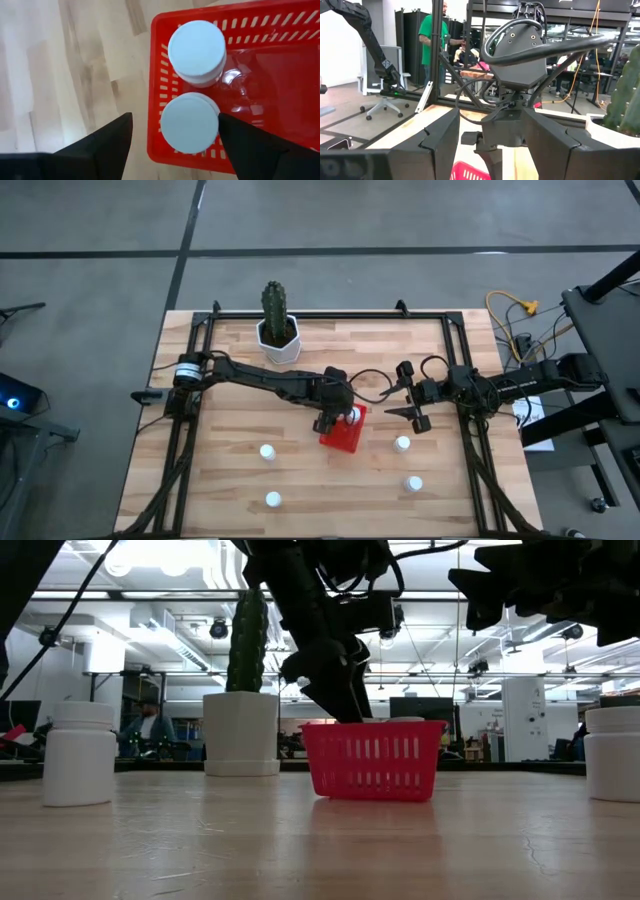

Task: Pick and place pill bottles into a basket
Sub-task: Put the white pill bottle into the red bin

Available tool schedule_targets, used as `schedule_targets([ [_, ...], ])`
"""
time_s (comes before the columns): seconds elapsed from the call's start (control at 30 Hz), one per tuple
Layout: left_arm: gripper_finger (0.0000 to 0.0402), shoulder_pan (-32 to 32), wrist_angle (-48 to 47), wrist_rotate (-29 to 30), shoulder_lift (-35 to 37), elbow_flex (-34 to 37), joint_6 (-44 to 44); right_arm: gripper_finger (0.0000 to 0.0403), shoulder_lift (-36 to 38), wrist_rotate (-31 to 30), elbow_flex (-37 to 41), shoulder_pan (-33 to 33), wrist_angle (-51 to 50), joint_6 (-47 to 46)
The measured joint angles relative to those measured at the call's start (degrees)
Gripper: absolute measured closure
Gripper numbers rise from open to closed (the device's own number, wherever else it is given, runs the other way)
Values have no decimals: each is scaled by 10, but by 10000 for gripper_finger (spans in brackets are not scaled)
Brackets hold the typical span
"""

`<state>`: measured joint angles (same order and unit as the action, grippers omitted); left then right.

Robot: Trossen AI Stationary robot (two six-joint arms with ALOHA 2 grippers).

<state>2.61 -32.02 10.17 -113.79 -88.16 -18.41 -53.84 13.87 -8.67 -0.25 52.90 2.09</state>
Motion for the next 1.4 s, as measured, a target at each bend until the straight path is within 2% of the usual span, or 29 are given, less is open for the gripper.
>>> schedule_targets([
  [0.37, 127, 13, -13, 3, 45, -2, 2, 200, 0, 1, 0, 0, 0, 0],
  [0.63, 127, 46, -90, 2, 97, 0, 28, 200, -2, 0, 0, 0, -4, 0],
  [0.83, 127, 90, -146, -21, 126, 3, 90, 200, -7, -3, -1, 0, -4, 2],
  [1.17, 127, 191, -171, -28, 129, 4, 130, 200, -14, -4, -3, 0, -4, -2],
  [1.4, 127, 220, -212, -28, 129, 10, 189, 200, -14, -4, -4, 0, -3, -6],
])
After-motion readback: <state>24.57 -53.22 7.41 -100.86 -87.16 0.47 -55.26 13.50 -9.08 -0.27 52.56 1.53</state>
